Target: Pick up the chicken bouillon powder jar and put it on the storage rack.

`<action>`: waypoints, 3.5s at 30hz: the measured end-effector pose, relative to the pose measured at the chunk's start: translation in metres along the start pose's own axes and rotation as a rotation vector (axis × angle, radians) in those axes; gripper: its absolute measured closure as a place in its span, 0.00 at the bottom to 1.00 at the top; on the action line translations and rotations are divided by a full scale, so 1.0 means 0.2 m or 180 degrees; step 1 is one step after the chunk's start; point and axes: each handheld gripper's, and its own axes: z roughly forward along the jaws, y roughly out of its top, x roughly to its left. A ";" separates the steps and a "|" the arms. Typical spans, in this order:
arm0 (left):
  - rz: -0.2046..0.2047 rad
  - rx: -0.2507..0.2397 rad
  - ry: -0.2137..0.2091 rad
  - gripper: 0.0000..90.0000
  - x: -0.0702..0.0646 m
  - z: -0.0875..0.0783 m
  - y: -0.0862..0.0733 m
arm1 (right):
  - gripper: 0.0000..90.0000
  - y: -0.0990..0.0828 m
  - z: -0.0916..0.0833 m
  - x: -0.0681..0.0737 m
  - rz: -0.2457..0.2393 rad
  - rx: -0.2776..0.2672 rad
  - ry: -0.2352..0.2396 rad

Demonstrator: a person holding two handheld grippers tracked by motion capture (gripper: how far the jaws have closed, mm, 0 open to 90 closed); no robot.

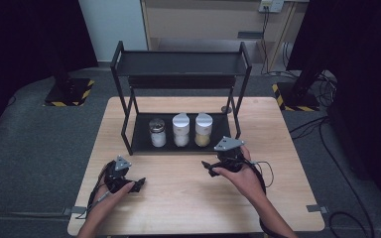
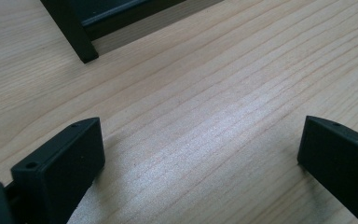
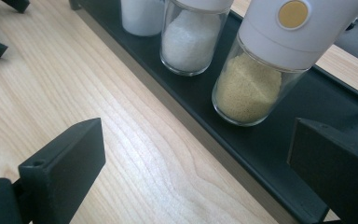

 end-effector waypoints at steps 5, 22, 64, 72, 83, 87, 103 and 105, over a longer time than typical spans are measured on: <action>-0.0003 0.0000 0.0003 0.00 0.00 0.00 0.00 | 0.05 -0.03 -0.03 -0.02 0.0003 -0.0043 0.0029; -0.0005 0.0001 0.0006 0.00 0.00 0.00 0.00 | 0.04 -0.18 -0.13 -0.06 0.0130 -0.0068 0.0083; -0.0007 -0.0001 0.0012 0.00 -0.01 0.00 0.00 | 0.04 -0.47 -0.21 -0.15 0.0548 0.0025 0.0161; -0.0006 0.0000 0.0012 0.00 -0.01 0.00 0.00 | 0.04 -0.48 -0.18 -0.16 0.0571 0.0072 0.0239; -0.0007 0.0000 0.0011 0.00 -0.01 0.00 0.00 | 0.04 -0.44 -0.12 -0.14 0.0514 0.0112 0.0311; -0.0006 0.0000 0.0011 0.00 -0.01 0.00 0.00 | 0.04 -0.42 -0.10 -0.13 0.0498 0.0140 0.0300; -0.0006 0.0001 0.0007 0.00 0.00 0.00 0.00 | 0.04 -0.39 -0.03 -0.11 0.0503 0.0393 0.0233; -0.0005 0.0002 0.0007 0.00 0.00 0.00 0.00 | 0.04 -0.38 -0.02 -0.10 0.0499 0.0448 0.0212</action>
